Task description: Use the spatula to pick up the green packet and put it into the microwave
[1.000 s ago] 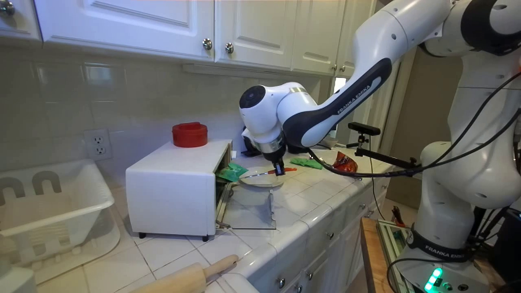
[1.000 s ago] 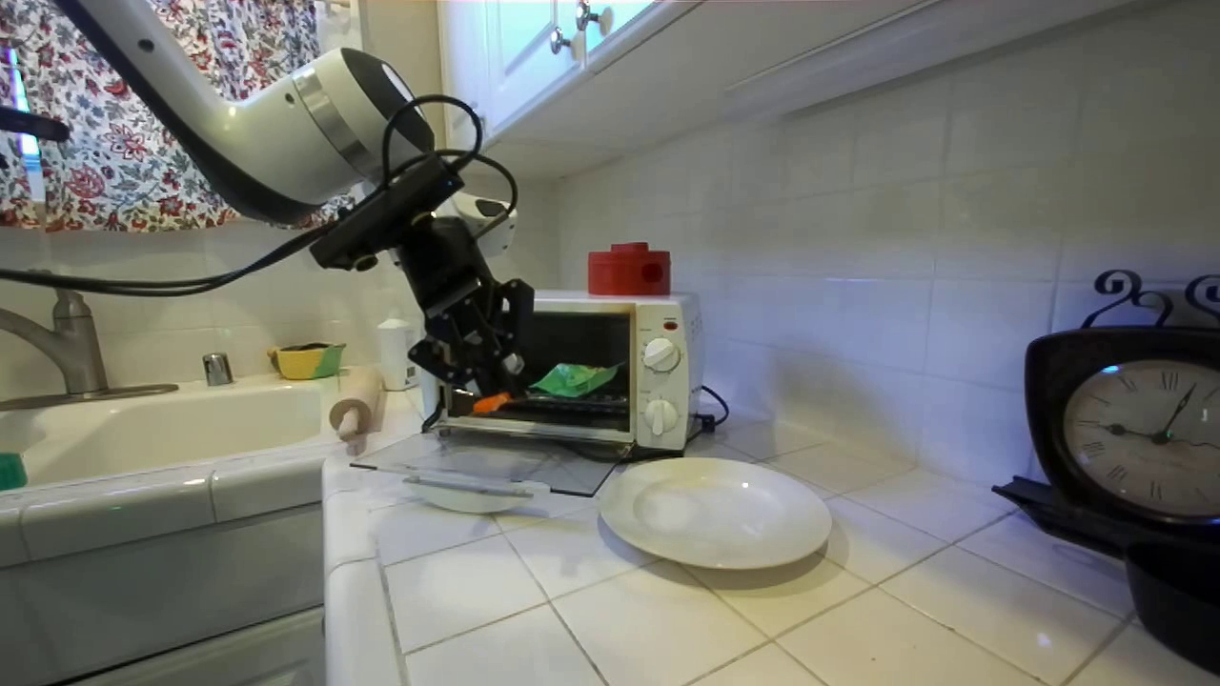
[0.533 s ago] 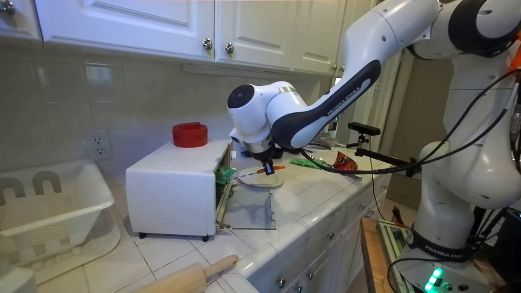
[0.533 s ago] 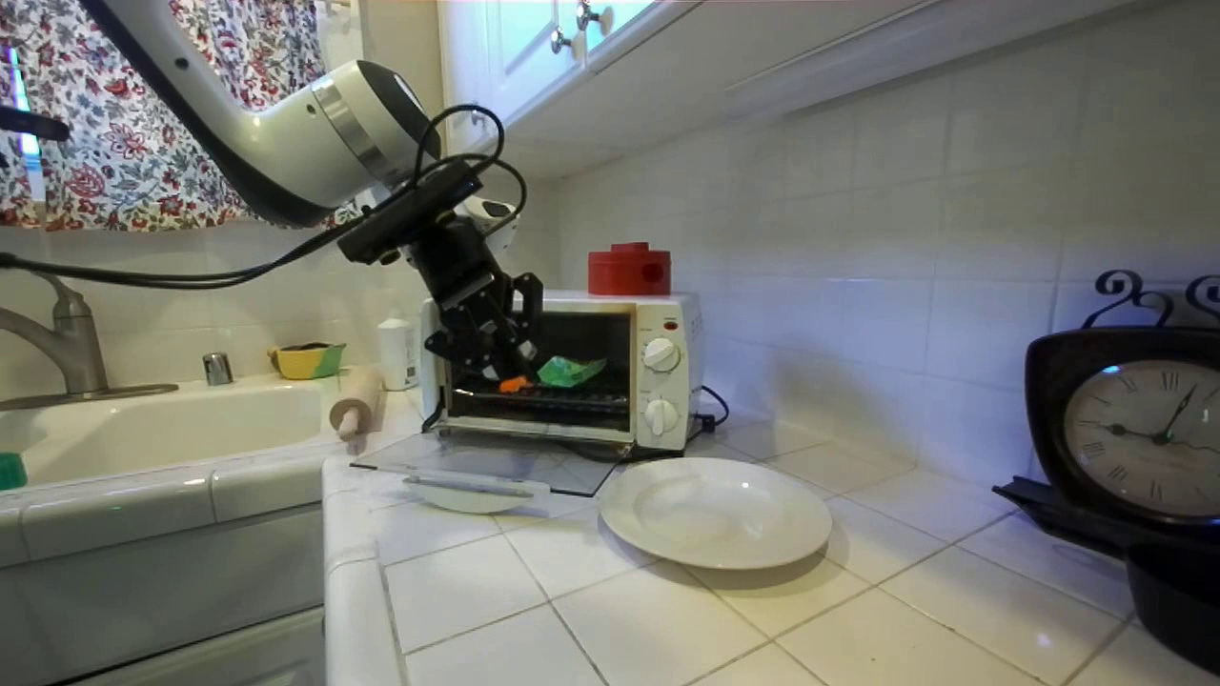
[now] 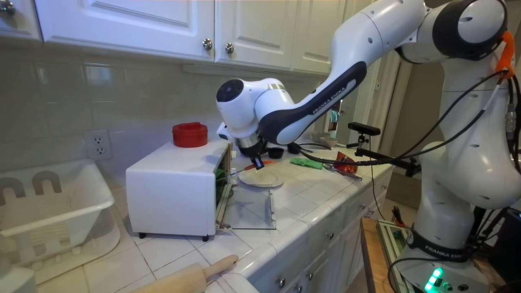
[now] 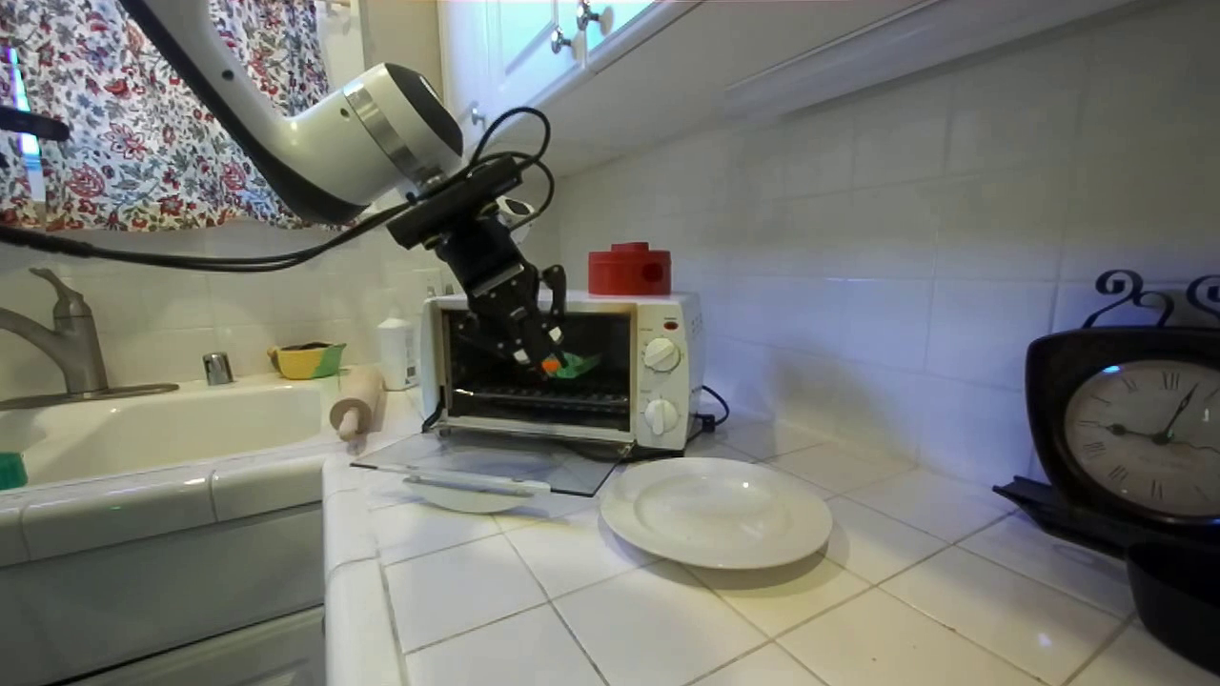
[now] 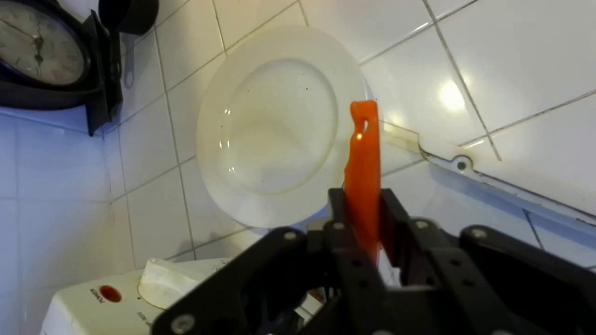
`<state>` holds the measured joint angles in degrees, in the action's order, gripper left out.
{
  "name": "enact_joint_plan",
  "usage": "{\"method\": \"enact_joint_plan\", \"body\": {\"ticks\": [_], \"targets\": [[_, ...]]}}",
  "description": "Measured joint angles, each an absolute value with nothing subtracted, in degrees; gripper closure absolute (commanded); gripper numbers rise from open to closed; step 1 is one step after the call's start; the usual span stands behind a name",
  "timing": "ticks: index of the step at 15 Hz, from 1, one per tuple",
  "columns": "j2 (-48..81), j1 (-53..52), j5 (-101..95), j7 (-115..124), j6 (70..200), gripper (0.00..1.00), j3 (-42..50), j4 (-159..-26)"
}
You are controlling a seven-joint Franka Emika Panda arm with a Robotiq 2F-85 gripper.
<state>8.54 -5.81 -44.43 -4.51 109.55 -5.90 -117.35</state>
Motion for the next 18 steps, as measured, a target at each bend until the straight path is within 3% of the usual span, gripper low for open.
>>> {"method": "enact_joint_plan", "body": {"ticks": [18], "targets": [[11.4, -0.9, -28.6, -28.8, 117.5, 0.95, -3.6, -113.4]]}}
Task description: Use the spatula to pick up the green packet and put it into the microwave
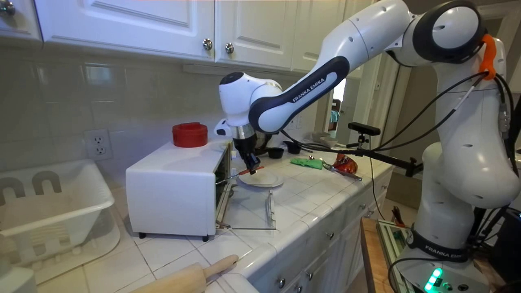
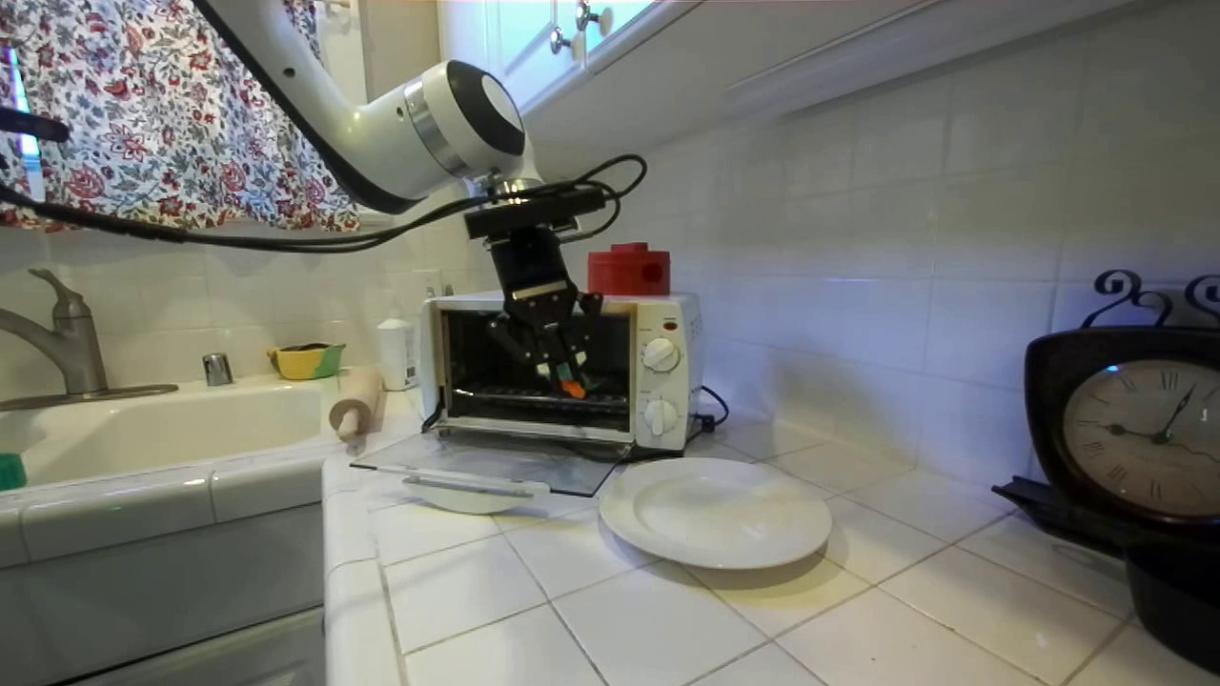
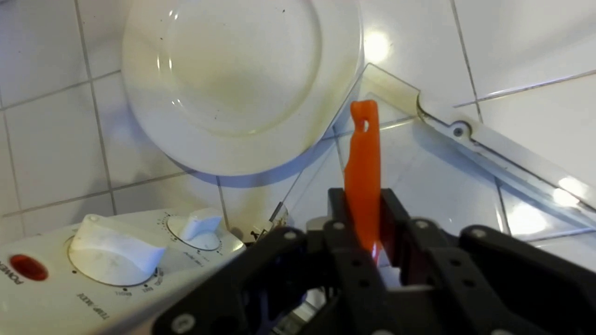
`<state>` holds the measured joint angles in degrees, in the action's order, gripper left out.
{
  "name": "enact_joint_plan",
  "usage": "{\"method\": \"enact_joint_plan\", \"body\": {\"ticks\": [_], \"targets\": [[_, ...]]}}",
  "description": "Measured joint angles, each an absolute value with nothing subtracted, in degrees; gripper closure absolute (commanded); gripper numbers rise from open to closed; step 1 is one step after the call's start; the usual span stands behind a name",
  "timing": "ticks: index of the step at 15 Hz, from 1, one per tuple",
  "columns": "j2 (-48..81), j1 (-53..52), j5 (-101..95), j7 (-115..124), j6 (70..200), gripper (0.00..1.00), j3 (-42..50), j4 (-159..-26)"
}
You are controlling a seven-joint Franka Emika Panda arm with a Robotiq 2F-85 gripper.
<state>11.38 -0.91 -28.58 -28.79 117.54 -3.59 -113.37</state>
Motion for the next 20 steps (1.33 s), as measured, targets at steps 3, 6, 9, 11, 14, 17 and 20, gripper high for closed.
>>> {"method": "enact_joint_plan", "body": {"ticks": [3, 6, 9, 11, 14, 17, 20], "targets": [[11.4, -0.9, -27.2, -30.9, 117.5, 0.95, -3.6, -113.2], [11.3, -0.9, -26.1, -33.5, 117.5, 0.95, -3.7, -113.1], [11.0, -1.0, -25.6, -36.0, 117.5, 0.95, -4.0, -113.1], [10.5, -1.1, -25.6, -36.3, 117.0, 0.95, -4.0, -113.2], [8.7, -1.1, -26.1, -35.3, 113.6, 0.95, -3.6, -113.9], [5.4, -1.0, -27.5, -33.1, 109.2, 0.95, -2.6, -115.9], [1.5, -0.9, -28.9, -31.4, 105.4, 0.95, -1.9, -119.0]]}}
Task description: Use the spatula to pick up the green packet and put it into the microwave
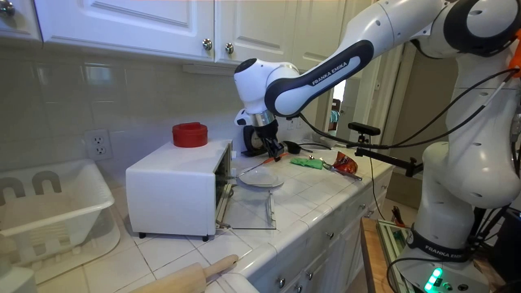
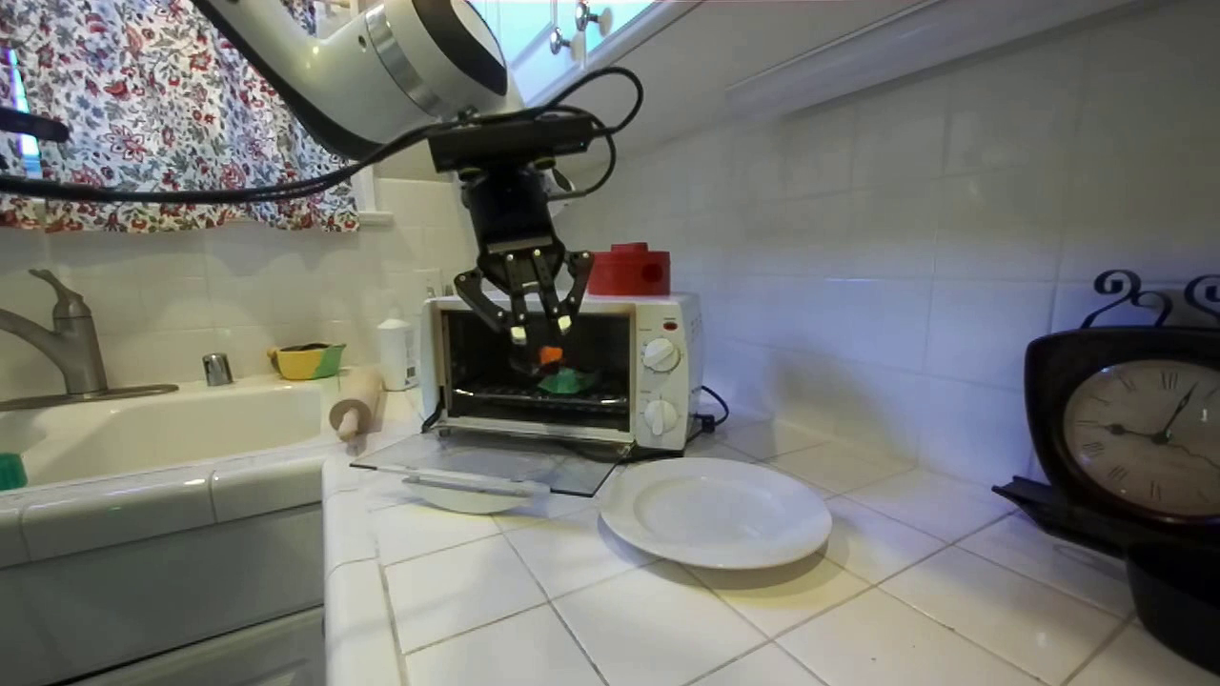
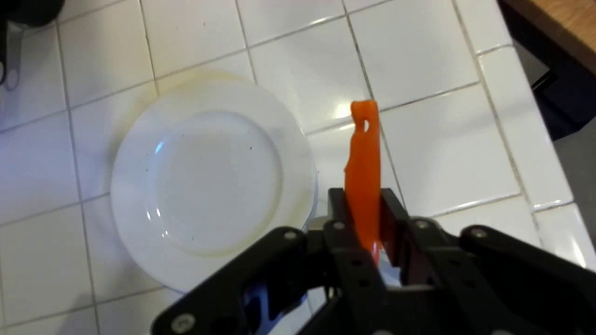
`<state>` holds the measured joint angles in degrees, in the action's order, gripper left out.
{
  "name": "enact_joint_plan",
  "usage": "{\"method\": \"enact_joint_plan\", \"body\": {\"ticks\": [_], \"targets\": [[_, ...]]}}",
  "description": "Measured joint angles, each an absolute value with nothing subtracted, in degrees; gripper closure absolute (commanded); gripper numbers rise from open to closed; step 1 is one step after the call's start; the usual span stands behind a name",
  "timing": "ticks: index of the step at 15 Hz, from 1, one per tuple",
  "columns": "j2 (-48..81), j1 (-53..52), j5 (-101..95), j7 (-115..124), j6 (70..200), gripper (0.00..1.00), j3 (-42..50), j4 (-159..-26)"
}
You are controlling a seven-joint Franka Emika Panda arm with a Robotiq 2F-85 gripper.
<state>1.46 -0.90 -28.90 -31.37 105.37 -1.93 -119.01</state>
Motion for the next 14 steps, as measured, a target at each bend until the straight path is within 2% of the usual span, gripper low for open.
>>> {"method": "enact_joint_plan", "body": {"ticks": [7, 14], "targets": [[-5.4, 0.2, -29.0, -26.0, 99.6, 0.95, 0.6, -126.0], [-6.8, 4.2, -29.0, -14.0, 97.9, 0.95, 4.7, -129.7]]}}
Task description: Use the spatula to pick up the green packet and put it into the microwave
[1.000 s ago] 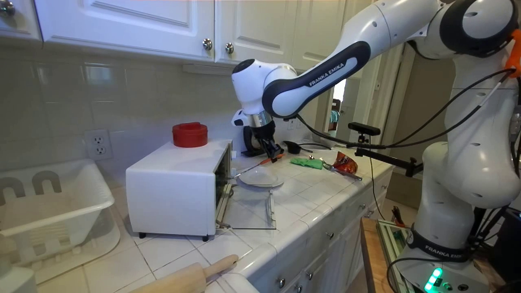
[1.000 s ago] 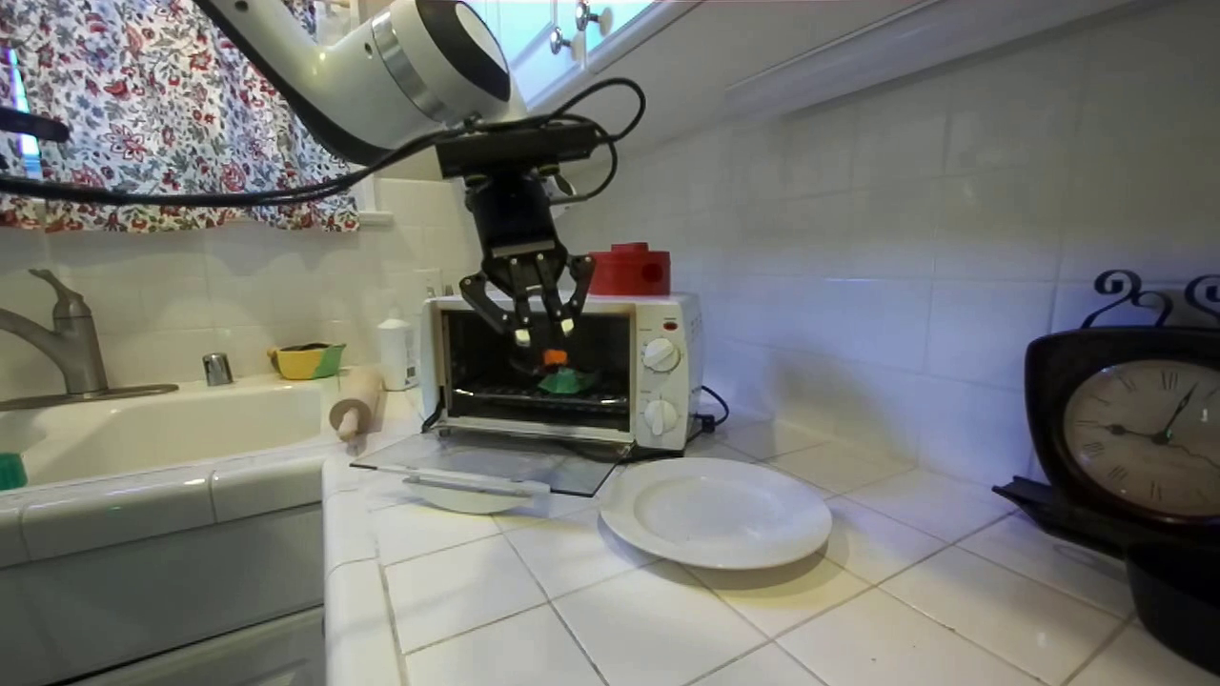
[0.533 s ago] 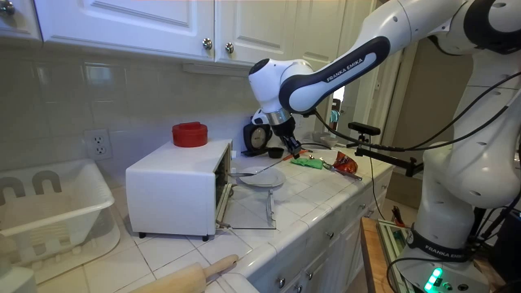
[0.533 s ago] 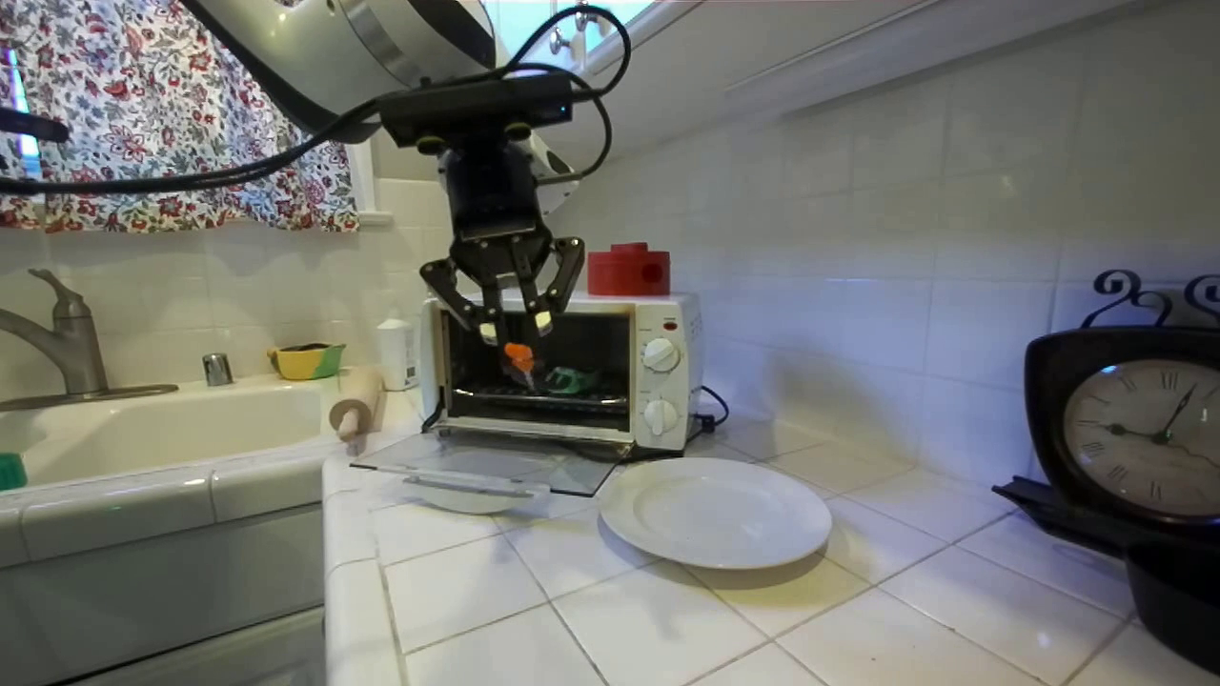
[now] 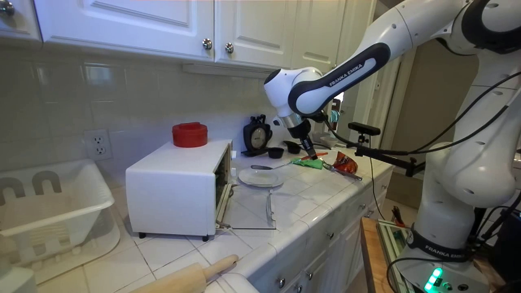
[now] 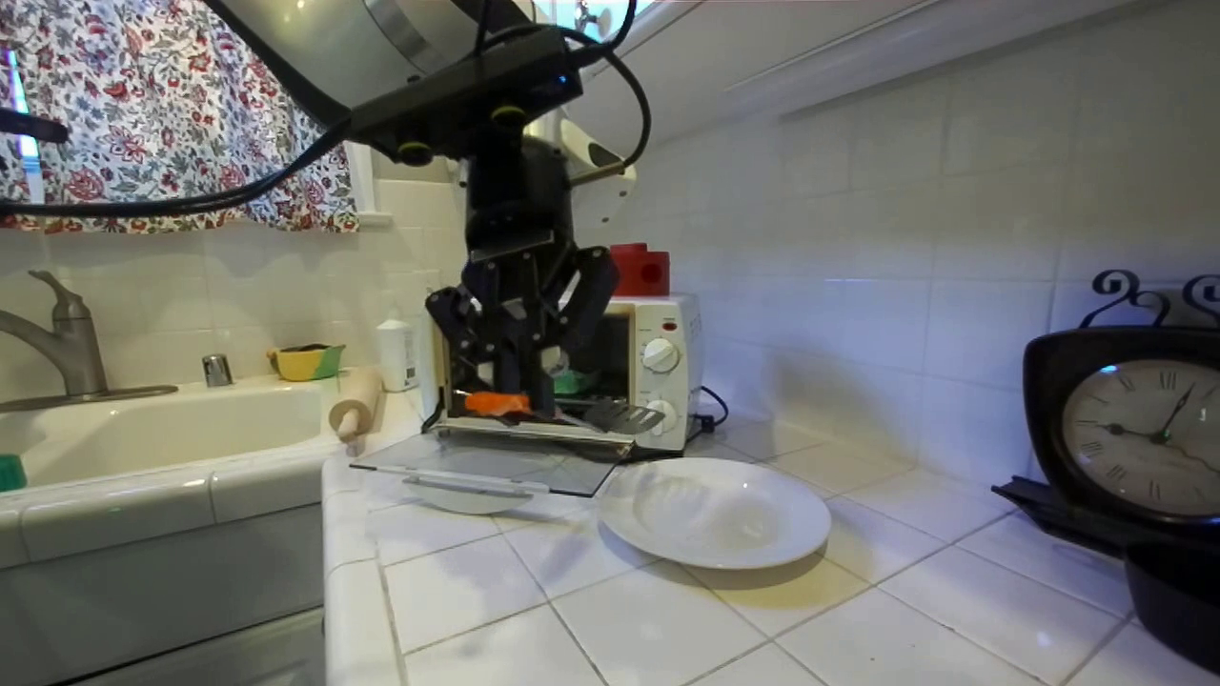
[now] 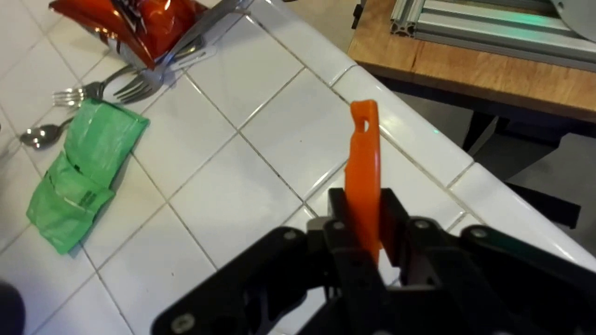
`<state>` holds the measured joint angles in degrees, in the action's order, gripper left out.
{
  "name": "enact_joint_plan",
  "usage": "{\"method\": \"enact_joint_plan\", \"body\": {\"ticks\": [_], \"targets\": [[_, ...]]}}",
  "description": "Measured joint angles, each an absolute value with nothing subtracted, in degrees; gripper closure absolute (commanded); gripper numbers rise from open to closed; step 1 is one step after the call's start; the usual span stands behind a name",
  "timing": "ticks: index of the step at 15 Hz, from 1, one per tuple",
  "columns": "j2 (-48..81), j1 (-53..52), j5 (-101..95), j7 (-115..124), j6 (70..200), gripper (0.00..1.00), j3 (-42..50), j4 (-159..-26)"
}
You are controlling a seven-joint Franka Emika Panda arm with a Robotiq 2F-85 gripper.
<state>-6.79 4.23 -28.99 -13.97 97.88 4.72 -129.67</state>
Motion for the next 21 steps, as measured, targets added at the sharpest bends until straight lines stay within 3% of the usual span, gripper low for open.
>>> {"method": "enact_joint_plan", "body": {"ticks": [6, 17, 19, 21], "targets": [[-4.3, 8.0, -28.7, 0.6, 102.0, 0.95, 8.3, -130.1], [9.9, 11.5, -27.2, 24.1, 121.7, 0.95, 13.3, -128.0], [12.1, 11.5, -27.2, 25.3, 123.8, 0.54, 13.6, -127.1], [13.9, 11.5, -27.2, 25.8, 125.2, 0.42, 13.8, -126.2]]}}
